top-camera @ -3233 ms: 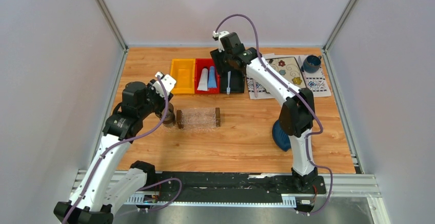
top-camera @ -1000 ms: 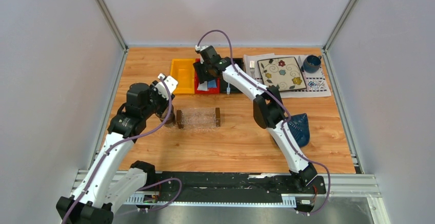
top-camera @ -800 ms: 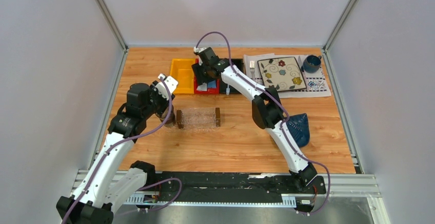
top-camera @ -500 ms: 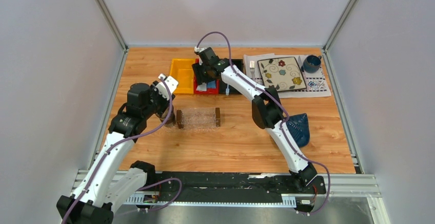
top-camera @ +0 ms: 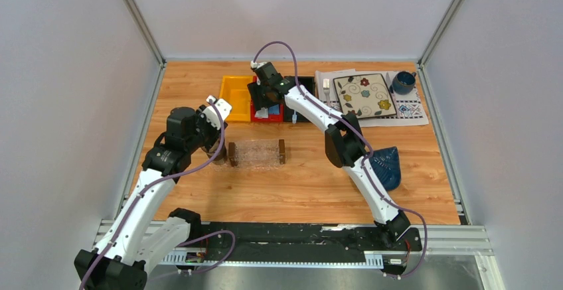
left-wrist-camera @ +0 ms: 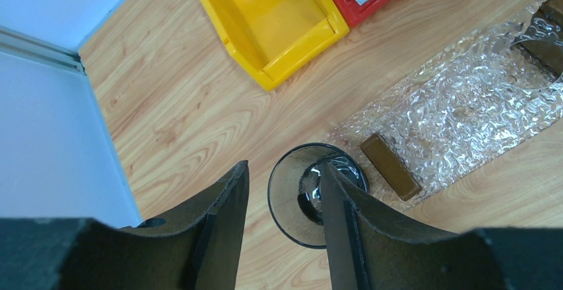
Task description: Prepare toiletry sets of a toothbrush and toothpaste on the tray
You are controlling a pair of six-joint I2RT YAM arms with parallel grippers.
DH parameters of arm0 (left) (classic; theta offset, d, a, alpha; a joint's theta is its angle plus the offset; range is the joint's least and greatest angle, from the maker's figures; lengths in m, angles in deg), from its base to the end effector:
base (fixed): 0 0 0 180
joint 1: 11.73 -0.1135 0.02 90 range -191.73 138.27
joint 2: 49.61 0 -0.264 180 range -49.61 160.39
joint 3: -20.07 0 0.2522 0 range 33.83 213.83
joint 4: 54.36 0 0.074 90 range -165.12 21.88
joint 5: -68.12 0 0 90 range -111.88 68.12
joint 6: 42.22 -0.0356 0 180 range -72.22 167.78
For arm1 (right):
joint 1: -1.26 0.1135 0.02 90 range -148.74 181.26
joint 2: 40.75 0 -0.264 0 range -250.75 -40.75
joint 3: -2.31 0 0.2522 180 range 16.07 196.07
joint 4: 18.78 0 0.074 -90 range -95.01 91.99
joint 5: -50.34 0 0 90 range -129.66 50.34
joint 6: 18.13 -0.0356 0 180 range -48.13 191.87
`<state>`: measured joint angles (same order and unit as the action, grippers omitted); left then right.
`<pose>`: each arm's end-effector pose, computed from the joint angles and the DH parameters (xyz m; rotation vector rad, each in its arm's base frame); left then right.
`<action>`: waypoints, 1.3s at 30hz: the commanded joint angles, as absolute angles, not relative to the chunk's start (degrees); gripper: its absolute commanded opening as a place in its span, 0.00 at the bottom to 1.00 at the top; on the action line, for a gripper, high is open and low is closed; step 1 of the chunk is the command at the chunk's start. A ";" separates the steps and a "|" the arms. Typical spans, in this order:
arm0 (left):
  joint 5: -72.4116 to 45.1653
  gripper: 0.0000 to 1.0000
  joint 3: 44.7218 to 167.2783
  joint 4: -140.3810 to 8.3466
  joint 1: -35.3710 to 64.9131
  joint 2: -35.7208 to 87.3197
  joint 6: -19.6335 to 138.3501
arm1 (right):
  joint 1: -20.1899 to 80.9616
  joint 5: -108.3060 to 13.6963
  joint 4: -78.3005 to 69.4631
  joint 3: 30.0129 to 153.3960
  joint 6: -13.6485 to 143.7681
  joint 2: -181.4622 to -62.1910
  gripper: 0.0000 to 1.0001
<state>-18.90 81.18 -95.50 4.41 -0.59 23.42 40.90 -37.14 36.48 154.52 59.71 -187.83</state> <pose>0.1813 -0.0544 0.3124 0.7487 1.9376 0.0337 0.4346 0.3580 0.1954 -0.5688 2.4094 0.3432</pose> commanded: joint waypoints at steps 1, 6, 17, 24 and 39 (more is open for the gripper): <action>-17.93 0.52 81.38 -93.08 4.53 -0.21 23.34 | 41.07 -36.67 42.01 155.81 59.92 -191.13 0.66; -17.84 0.52 80.77 -92.64 4.53 -0.21 23.43 | 41.07 -37.46 42.45 155.73 59.92 -192.00 0.65; -17.84 0.52 80.15 -91.85 4.53 0.05 23.52 | 40.81 -38.78 42.62 156.08 59.75 -192.53 0.55; -17.75 0.52 80.24 -91.59 4.53 0.58 23.43 | 40.02 -38.78 42.62 156.69 58.96 -192.09 0.47; -17.75 0.52 80.76 -91.50 4.53 1.02 22.99 | 38.26 -41.07 42.27 157.05 58.16 -189.37 0.25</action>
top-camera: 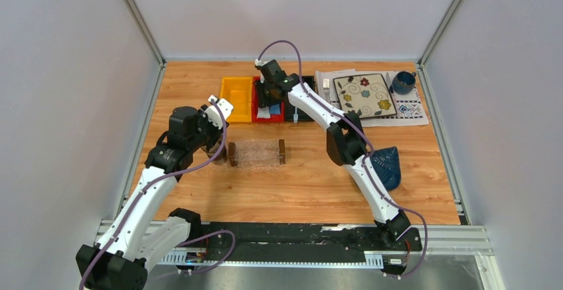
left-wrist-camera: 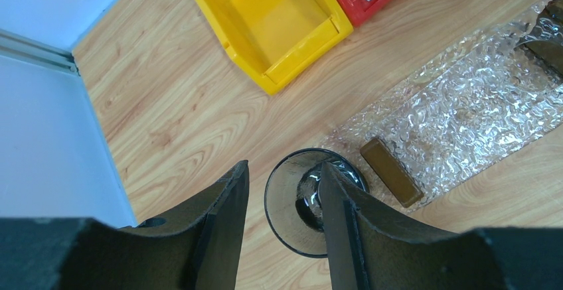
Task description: Prepare toiletry sets of a toothbrush and toothpaste on the tray
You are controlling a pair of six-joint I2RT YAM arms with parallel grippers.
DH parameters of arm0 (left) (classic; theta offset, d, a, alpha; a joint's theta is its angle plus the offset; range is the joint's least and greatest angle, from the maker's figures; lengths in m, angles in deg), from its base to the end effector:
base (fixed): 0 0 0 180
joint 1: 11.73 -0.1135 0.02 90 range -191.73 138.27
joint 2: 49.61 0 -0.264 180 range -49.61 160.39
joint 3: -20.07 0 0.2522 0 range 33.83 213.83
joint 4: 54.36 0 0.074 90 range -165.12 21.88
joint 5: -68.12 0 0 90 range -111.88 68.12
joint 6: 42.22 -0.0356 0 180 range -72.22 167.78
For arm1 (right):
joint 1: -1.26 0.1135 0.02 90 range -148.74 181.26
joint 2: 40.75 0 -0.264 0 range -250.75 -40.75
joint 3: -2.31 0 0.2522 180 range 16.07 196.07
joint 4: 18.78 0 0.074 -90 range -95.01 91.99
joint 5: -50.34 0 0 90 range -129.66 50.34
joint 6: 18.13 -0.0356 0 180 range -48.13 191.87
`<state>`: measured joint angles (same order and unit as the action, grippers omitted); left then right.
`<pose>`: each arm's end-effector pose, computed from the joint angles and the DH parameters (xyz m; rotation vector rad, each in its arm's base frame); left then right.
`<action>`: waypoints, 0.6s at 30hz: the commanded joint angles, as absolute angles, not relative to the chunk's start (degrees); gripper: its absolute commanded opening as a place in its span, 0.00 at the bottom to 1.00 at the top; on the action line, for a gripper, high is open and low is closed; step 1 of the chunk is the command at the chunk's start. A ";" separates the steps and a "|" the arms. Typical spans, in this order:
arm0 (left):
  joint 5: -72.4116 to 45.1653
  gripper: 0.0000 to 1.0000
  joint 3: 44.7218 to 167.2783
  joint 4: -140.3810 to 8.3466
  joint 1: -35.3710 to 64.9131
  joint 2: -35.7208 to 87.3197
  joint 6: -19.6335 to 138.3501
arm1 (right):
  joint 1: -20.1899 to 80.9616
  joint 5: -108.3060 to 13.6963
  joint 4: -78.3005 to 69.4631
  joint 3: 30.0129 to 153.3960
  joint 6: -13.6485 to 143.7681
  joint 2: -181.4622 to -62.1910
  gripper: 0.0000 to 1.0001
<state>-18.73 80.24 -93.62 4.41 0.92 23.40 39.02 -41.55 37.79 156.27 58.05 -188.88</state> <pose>0.1878 -0.0564 0.3054 0.7539 1.9461 0.0300 0.4455 0.3466 0.1937 -0.5340 2.4477 0.4260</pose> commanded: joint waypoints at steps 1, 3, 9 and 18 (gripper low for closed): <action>-17.75 0.52 80.68 -91.59 4.53 0.93 22.99 | 38.26 -41.07 42.18 157.13 58.08 -189.37 0.24; -17.75 0.52 80.76 -91.68 4.53 0.93 22.91 | 38.26 -41.07 42.10 157.31 58.07 -189.02 0.21; -17.75 0.52 80.94 -91.76 4.53 1.02 22.73 | 38.26 -40.81 42.10 157.49 58.16 -189.02 0.06; -17.84 0.52 81.47 -92.29 4.53 1.02 22.47 | 38.00 -40.19 42.10 157.49 58.43 -187.00 0.00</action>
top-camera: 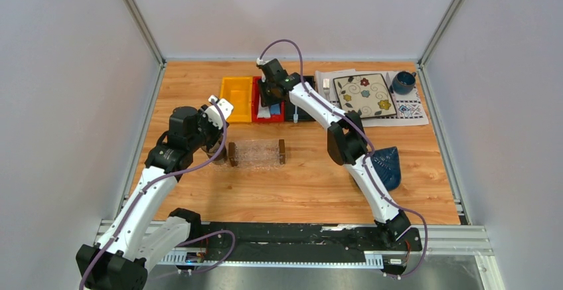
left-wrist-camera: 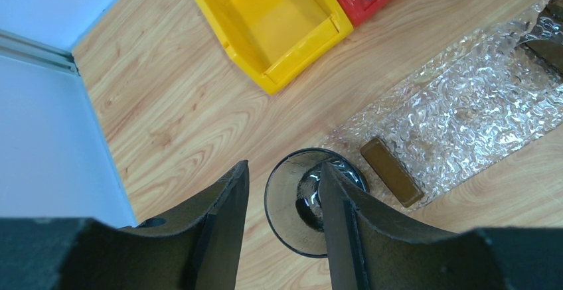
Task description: Prepare toiletry sets of a toothbrush and toothpaste on the tray
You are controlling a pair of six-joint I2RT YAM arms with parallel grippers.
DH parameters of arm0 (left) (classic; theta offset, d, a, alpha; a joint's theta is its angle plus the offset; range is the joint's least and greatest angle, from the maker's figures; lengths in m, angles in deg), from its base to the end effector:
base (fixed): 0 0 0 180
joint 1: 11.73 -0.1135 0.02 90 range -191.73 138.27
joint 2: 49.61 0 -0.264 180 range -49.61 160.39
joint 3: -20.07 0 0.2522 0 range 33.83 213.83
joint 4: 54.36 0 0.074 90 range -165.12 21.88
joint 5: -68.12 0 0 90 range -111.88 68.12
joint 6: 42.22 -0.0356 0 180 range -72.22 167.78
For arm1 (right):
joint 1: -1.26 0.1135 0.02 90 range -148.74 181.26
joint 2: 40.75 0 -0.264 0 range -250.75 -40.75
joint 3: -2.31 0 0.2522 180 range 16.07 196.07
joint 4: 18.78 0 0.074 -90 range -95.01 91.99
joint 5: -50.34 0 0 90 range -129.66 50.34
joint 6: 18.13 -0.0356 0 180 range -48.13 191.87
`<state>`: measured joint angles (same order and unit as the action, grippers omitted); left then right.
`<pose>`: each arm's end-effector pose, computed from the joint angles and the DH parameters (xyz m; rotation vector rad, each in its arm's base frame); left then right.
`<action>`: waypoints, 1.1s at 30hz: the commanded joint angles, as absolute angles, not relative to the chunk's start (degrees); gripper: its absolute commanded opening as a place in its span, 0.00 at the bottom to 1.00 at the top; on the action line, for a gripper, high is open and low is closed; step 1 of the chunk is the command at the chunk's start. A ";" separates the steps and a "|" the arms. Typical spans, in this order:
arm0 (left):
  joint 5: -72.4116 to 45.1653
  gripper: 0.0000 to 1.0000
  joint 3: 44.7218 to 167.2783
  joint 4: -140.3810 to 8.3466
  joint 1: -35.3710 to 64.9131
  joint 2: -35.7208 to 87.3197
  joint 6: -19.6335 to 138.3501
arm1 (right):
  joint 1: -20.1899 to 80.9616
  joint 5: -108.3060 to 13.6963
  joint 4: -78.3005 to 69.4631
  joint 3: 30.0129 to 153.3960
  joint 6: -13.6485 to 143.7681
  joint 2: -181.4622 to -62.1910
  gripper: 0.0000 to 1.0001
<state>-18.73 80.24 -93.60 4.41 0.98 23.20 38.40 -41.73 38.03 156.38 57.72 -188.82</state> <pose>0.1880 -0.0564 0.3052 0.7576 1.9455 0.0321 0.4489 0.3416 0.1946 -0.5153 2.4532 0.4270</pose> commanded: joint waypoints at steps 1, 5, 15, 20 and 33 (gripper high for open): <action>-17.75 0.52 81.64 -92.20 4.53 0.93 22.47 | 37.91 -40.10 42.18 157.57 58.60 -186.39 0.00; -17.67 0.52 81.82 -92.38 4.53 1.02 22.47 | 37.73 -39.75 42.10 157.92 59.04 -184.89 0.00; -17.40 0.52 82.35 -92.29 4.53 1.19 22.38 | 37.12 -40.10 42.01 157.57 58.43 -181.55 0.00; -17.31 0.52 82.35 -92.29 4.53 1.19 22.38 | 37.12 -40.89 42.18 156.26 58.78 -180.41 0.00; -16.70 0.52 81.73 -92.20 4.53 1.28 22.47 | 37.47 -44.23 41.74 155.11 58.95 -182.86 0.46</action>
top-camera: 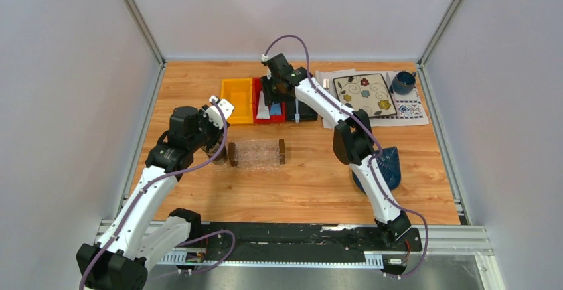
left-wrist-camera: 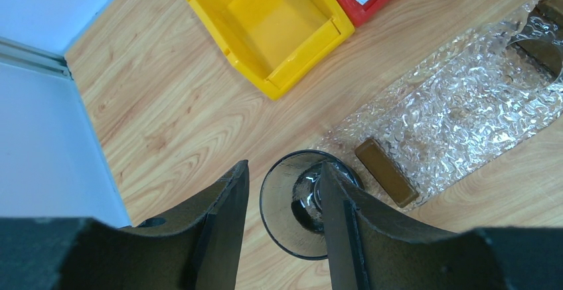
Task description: Prepare toiletry sets of a toothbrush and toothpaste on the tray
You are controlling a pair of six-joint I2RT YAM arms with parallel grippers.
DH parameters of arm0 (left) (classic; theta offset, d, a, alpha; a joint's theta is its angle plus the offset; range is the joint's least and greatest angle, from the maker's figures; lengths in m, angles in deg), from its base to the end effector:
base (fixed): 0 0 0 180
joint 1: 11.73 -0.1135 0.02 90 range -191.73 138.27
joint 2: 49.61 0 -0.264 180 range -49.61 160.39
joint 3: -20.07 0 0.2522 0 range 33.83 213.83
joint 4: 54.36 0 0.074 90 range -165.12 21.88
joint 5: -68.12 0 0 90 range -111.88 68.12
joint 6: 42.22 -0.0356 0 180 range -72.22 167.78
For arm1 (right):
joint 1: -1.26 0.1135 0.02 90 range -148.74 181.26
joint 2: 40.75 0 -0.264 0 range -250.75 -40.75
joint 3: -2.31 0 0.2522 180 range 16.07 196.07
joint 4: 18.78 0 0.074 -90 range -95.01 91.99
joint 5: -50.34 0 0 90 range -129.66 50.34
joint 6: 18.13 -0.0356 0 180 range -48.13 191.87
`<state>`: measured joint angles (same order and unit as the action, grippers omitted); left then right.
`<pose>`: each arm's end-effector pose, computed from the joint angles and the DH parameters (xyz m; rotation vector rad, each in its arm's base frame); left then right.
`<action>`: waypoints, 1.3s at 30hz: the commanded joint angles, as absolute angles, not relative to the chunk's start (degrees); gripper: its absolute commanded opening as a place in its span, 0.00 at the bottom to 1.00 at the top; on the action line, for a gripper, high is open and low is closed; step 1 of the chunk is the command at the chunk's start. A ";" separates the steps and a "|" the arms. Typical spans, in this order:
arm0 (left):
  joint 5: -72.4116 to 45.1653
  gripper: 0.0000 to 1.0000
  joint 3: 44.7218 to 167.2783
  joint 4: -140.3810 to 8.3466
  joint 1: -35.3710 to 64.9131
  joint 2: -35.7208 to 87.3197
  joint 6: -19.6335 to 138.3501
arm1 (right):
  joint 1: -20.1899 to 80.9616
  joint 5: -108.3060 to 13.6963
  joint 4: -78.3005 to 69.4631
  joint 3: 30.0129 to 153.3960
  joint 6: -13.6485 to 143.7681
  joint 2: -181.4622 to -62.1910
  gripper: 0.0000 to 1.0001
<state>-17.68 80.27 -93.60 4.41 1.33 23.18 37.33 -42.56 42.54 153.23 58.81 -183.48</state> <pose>0.1889 -0.0574 0.3044 0.7697 1.9458 0.0126 0.4398 0.3226 0.2217 -0.5289 2.4906 0.4114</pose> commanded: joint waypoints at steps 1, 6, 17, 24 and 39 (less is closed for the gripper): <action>-16.79 0.52 81.73 -92.29 4.53 1.20 22.55 | 37.47 -44.50 41.74 155.37 58.95 -183.13 0.47; -17.05 0.52 81.47 -92.20 4.53 1.11 22.20 | 37.47 -45.02 41.74 156.17 58.52 -184.44 0.47; -17.23 0.52 80.85 -91.59 4.53 1.72 22.20 | 37.73 -47.04 41.48 156.52 57.90 -186.82 0.48; -17.31 0.52 80.76 -91.32 4.53 2.16 21.85 | 37.82 -48.71 41.39 156.70 57.02 -188.75 0.48; -17.58 0.52 80.50 -90.62 4.53 3.39 21.50 | 37.82 -53.03 41.65 157.13 56.32 -192.36 0.49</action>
<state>-17.72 80.27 -93.18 4.41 3.15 22.70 37.42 -51.83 39.48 156.01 56.30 -188.90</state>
